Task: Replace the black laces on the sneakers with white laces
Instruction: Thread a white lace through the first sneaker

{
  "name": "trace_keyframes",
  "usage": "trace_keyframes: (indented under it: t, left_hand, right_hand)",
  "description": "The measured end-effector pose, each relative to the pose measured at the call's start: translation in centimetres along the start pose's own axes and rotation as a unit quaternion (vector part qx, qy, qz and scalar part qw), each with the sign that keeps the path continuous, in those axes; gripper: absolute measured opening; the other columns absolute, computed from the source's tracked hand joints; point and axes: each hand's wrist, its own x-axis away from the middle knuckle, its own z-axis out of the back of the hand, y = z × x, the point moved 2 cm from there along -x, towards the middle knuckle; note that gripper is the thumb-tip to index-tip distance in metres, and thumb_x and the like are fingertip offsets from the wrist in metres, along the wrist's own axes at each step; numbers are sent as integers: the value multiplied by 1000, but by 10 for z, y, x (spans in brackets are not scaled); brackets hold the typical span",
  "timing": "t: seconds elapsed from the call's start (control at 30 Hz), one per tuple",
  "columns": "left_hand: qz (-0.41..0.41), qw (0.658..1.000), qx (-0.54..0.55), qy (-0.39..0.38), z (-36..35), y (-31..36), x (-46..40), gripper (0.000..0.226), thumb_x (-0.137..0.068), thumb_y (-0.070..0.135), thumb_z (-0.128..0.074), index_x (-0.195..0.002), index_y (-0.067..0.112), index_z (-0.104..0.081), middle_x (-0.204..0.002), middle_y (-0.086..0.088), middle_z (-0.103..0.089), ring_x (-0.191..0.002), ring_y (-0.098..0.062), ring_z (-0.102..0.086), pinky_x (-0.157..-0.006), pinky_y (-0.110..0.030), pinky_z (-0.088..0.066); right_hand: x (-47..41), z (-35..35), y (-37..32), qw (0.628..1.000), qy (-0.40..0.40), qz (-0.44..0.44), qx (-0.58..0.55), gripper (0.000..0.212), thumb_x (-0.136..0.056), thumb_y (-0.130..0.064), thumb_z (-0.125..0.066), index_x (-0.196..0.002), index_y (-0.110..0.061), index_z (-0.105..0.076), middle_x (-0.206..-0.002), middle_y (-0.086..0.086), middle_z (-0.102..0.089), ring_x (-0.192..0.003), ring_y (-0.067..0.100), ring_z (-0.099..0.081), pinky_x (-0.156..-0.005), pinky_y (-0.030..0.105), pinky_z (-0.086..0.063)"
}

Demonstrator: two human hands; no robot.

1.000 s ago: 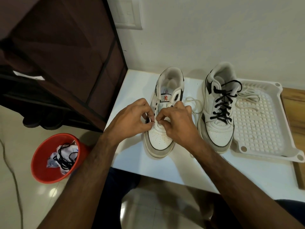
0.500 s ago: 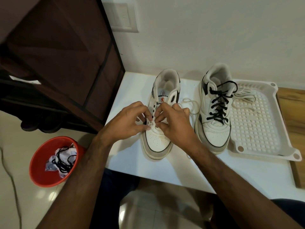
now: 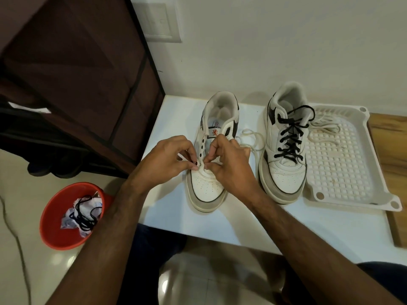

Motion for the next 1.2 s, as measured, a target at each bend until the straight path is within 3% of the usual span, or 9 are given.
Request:
trace_keyframes:
  t: [0.1,0.37,0.53,0.63,0.77,0.93,1.2]
  left_hand:
    - [-14,999,-36,11,-3,1,-1,22,-74,16,-90,-82,19,-70,-88,12,-64,-83,-7,-67,-71,-26,-57]
    - [17,1000,1,-8,-2,-1,-2,23,-74,11,-90,-86,16,-71,-90,7,-68,-84,-10,-70,-74,-31,-60]
    - [-38,998,-24,-31,-2,4,2,27,-78,12,-84,-96,19,-65,-93,9,-65,-89,-13,-65,-73,-32,-57]
    - [-19,999,-6,-30,0,1,3,26,-77,6,-82,-92,18,-64,-90,9,-68,-89,-15,-66,-74,-33,-58]
    - [-6,1000,-4,-28,-1,-3,3,23,-77,2,-81,-84,15,-63,-88,10,-70,-89,-13,-67,-77,-36,-59]
    - [-3,999,-16,-29,-5,-2,0,26,-78,9,-85,-79,16,-61,-87,9,-68,-86,-11,-65,-77,-35,-57]
    - [-32,997,-63,-20,-9,-3,-1,25,-77,8,-85,-80,15,-60,-83,7,-65,-81,-11,-62,-76,-39,-56]
  right_hand:
    - [0,0,-1,1000,-3,-6,-7,39,-81,-4,-76,-90,-29,-48,-85,-15,-69,-100,6,-51,-92,31,-26]
    - [-2,-2,-3,1000,-19,-13,18,39,-82,1,-71,-92,-27,-46,-87,-14,-68,-98,7,-47,-81,30,-19]
    - [-7,2,1,999,-48,-24,-10,41,-80,-2,-73,-90,-30,-45,-83,-19,-67,-95,5,-49,-94,43,-39]
    - [-8,0,1,998,-38,-32,-26,46,-78,1,-72,-86,-33,-43,-83,-21,-68,-94,8,-49,-93,49,-43]
    - [-8,-2,2,998,-39,-44,-33,46,-77,3,-72,-83,-32,-43,-82,-18,-68,-92,7,-47,-90,42,-39]
    - [-7,0,-5,994,-19,26,101,38,-79,1,-73,-88,-28,-50,-76,-13,-61,-89,12,-48,-78,30,-22]
    - [-4,-6,-5,993,10,31,116,41,-77,5,-70,-90,-27,-47,-77,-14,-57,-89,14,-48,-85,36,-30]
